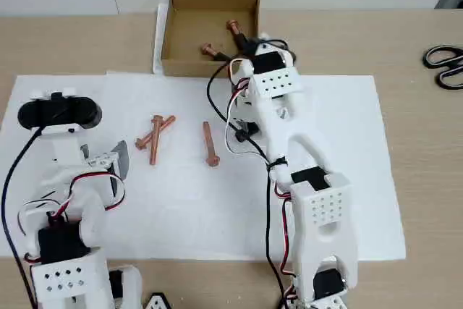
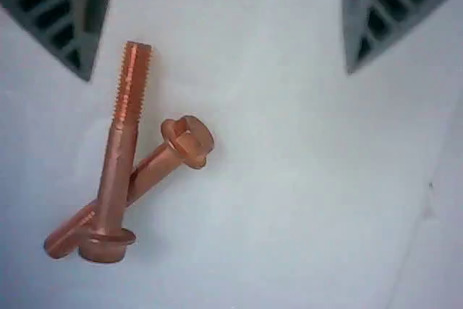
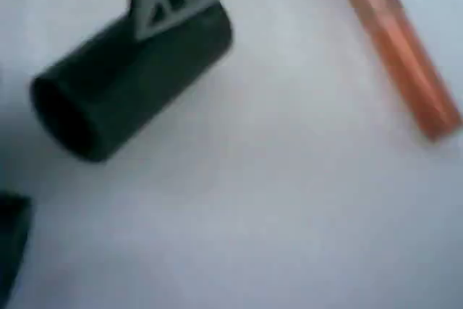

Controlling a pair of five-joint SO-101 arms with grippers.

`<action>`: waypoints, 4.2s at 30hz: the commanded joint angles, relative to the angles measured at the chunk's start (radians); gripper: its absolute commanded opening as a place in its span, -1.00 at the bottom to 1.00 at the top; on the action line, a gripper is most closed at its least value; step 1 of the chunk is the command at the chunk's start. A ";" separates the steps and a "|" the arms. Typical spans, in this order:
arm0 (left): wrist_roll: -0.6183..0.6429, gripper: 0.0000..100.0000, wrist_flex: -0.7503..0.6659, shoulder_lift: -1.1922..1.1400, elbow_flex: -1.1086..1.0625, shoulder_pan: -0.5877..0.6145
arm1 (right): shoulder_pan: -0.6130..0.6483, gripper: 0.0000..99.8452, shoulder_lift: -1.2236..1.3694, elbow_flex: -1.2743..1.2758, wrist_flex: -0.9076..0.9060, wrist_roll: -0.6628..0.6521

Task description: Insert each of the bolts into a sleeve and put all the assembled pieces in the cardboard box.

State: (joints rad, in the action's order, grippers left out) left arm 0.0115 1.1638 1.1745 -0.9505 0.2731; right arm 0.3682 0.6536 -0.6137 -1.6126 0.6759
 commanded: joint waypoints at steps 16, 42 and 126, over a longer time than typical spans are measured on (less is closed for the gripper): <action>0.000 -0.57 0.002 0.015 0.041 0.000 | 0.016 -0.70 -0.001 -0.025 0.104 0.339; 0.000 -0.57 -0.006 0.014 0.012 0.000 | 0.016 -0.76 0.091 -0.028 0.134 0.374; 0.000 -0.57 -0.002 0.014 0.012 0.000 | -0.226 -0.70 -0.383 0.704 0.170 -0.908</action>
State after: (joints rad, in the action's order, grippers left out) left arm 0.0115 1.1638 1.1745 -0.9505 0.2731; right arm 0.1412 0.3038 0.0951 -1.4147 -0.2202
